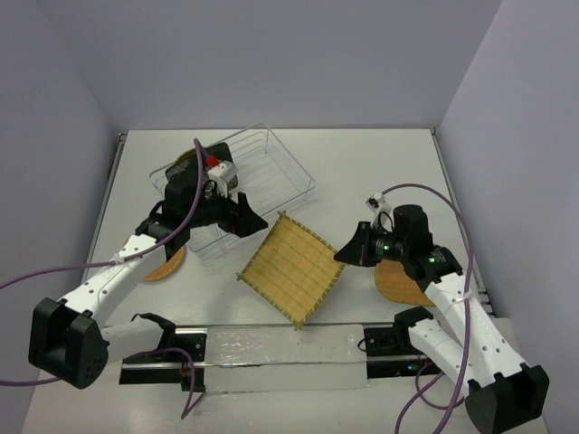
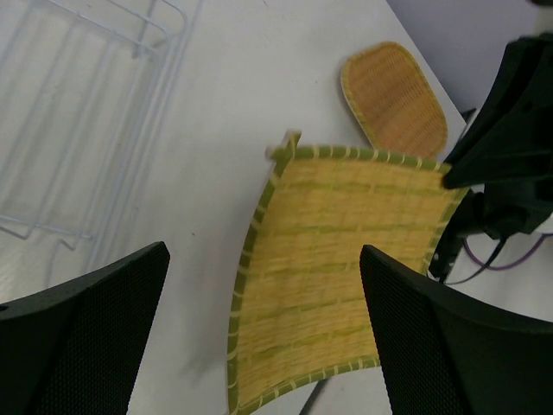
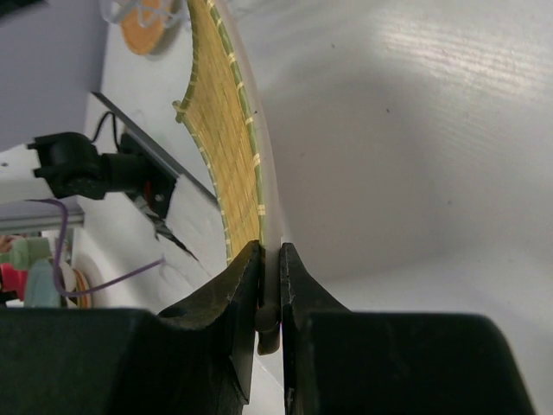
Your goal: Load the plates into the dish rack
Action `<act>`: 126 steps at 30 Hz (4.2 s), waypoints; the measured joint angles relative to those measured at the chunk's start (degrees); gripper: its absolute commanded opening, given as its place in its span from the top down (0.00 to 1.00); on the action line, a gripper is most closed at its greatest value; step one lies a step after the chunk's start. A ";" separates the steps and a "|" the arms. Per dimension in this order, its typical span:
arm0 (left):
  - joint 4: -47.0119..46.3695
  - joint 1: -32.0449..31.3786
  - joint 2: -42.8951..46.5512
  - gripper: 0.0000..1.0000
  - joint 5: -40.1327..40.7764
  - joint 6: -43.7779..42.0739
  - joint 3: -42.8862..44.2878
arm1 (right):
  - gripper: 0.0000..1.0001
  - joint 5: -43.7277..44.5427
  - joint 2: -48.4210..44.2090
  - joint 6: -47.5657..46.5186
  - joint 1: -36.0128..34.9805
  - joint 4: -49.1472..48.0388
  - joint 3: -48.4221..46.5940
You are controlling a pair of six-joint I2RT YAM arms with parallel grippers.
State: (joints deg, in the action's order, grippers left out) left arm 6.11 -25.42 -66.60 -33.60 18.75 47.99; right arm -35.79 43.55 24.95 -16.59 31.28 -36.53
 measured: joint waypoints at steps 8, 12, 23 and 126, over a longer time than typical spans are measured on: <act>-5.51 -2.91 3.18 0.01 -4.33 2.22 -5.66 | 1.00 -8.27 -1.68 0.56 5.50 -0.12 -1.17; -6.81 -4.05 2.12 0.01 -4.45 2.81 -5.81 | 1.00 -11.78 -1.82 0.44 5.74 0.10 -2.37; -9.45 -5.97 -2.81 0.91 -9.84 3.11 -5.79 | 1.00 -14.33 -1.99 -0.72 7.27 0.10 -4.10; 48.70 6.70 -33.06 0.60 26.63 -67.48 56.40 | 0.11 27.63 15.84 1.86 19.08 -4.03 -12.82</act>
State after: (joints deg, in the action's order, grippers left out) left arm 54.81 -18.72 -99.65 -6.97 -48.73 104.39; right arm -8.16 59.39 26.81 2.49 27.25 -49.35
